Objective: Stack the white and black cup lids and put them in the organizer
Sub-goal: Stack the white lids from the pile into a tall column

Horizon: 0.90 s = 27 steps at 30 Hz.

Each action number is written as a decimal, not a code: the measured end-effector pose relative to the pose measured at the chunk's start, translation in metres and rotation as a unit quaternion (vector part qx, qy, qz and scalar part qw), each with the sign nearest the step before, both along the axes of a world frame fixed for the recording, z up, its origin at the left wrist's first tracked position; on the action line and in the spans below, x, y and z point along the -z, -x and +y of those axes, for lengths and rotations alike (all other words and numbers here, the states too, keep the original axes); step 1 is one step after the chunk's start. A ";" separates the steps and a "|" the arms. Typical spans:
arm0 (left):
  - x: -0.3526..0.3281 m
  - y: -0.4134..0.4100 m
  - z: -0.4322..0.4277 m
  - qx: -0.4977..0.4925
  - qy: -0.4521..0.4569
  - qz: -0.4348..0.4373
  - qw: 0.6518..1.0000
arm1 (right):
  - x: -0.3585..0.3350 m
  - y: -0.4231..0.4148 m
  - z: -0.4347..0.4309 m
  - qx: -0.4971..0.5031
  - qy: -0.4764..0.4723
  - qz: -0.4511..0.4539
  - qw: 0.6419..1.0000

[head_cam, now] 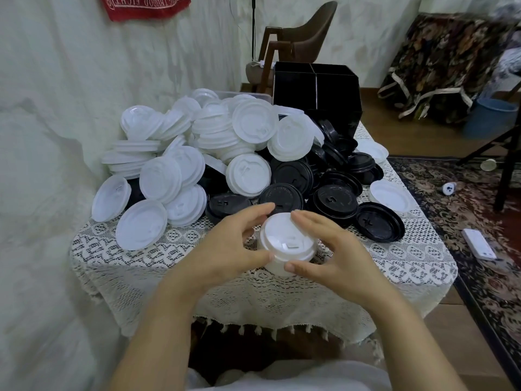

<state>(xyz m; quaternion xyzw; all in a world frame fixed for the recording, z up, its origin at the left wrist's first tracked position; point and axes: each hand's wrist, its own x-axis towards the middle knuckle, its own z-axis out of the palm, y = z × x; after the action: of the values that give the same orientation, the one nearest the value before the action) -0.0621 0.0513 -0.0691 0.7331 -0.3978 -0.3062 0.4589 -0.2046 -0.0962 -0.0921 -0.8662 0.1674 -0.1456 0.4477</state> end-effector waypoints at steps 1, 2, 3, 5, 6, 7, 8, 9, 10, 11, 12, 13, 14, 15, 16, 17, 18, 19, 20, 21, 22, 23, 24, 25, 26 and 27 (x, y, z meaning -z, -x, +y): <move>0.001 0.000 -0.001 0.001 -0.016 -0.008 1.000 | 0.001 -0.001 0.001 -0.003 -0.001 0.009 1.000; 0.002 0.000 -0.001 0.000 -0.029 -0.014 0.999 | 0.003 -0.001 0.001 -0.004 0.002 0.016 1.000; 0.003 -0.001 -0.002 -0.001 -0.038 -0.019 0.999 | 0.004 -0.002 0.001 -0.005 0.005 0.021 1.000; 0.004 -0.002 -0.002 -0.003 -0.047 -0.026 0.999 | 0.005 -0.002 0.001 -0.005 0.008 0.028 1.000; 0.004 -0.002 -0.002 -0.004 -0.048 -0.030 0.998 | 0.006 -0.002 0.000 -0.005 0.010 0.030 0.999; 0.005 -0.002 -0.002 -0.004 -0.049 -0.033 0.998 | 0.006 -0.002 0.000 -0.004 0.013 0.032 0.999; 0.005 -0.002 -0.003 -0.004 -0.051 -0.037 0.998 | 0.007 -0.002 0.000 -0.003 0.017 0.035 0.999; 0.005 -0.002 -0.003 -0.005 -0.054 -0.039 0.998 | 0.007 -0.002 -0.001 -0.001 0.021 0.040 0.999; 0.006 -0.001 -0.004 -0.006 -0.058 -0.039 0.998 | 0.008 -0.002 -0.001 -0.001 0.023 0.043 0.999; 0.006 -0.001 -0.004 -0.006 -0.061 -0.039 0.997 | 0.008 -0.002 -0.001 0.000 0.025 0.045 0.999; 0.007 -0.001 -0.004 -0.005 -0.063 -0.037 0.997 | 0.008 -0.002 -0.001 0.000 0.026 0.047 0.999; 0.007 -0.001 -0.005 -0.005 -0.063 -0.035 0.997 | 0.008 -0.003 -0.001 0.001 0.025 0.047 0.999; 0.007 -0.001 -0.005 -0.005 -0.062 -0.034 0.997 | 0.008 -0.003 -0.001 0.001 0.024 0.049 0.999; 0.008 -0.002 -0.005 -0.005 -0.062 -0.034 0.997 | 0.009 -0.003 -0.001 0.001 0.022 0.049 0.999; 0.008 -0.002 -0.005 -0.004 -0.063 -0.035 0.997 | 0.009 -0.003 -0.002 0.002 0.020 0.050 0.999; 0.009 -0.002 -0.005 -0.004 -0.064 -0.036 0.997 | 0.009 -0.004 -0.002 0.002 0.019 0.051 0.999; 0.009 -0.002 -0.005 -0.004 -0.066 -0.037 0.997 | 0.010 -0.004 -0.002 0.003 0.018 0.052 0.998; 0.009 -0.002 -0.005 -0.003 -0.067 -0.037 0.997 | 0.010 -0.004 -0.002 0.004 0.019 0.054 0.998; 0.009 -0.002 -0.005 -0.002 -0.069 -0.037 0.997 | 0.010 -0.004 -0.002 0.004 0.020 0.055 0.998; 0.010 -0.002 -0.006 -0.002 -0.071 -0.038 0.997 | 0.010 -0.004 -0.002 0.004 0.021 0.057 0.998; 0.010 -0.003 -0.006 -0.003 -0.074 -0.039 0.996 | 0.009 -0.004 -0.001 0.004 0.022 0.058 0.998; 0.011 -0.003 -0.006 -0.003 -0.076 -0.042 0.996 | 0.009 -0.004 -0.001 0.004 0.023 0.060 0.998; 0.012 -0.004 -0.007 -0.002 -0.078 -0.044 0.996 | 0.008 -0.004 -0.001 0.004 0.024 0.062 0.998; 0.012 -0.004 -0.007 0.000 -0.080 -0.047 0.996 | 0.008 -0.004 -0.001 0.005 0.026 0.063 0.998; 0.012 -0.003 -0.007 0.002 -0.081 -0.052 0.995 | 0.008 -0.005 -0.001 0.005 0.028 0.065 0.998; 0.012 -0.002 -0.008 0.004 -0.081 -0.059 0.995 | 0.008 -0.005 -0.001 0.004 0.029 0.067 0.997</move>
<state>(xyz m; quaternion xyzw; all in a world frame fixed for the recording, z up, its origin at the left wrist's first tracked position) -0.0597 0.0437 -0.0806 0.7830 -0.4007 -0.2958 0.3726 -0.1996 -0.0970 -0.0998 -0.8860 0.1964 -0.0944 0.4094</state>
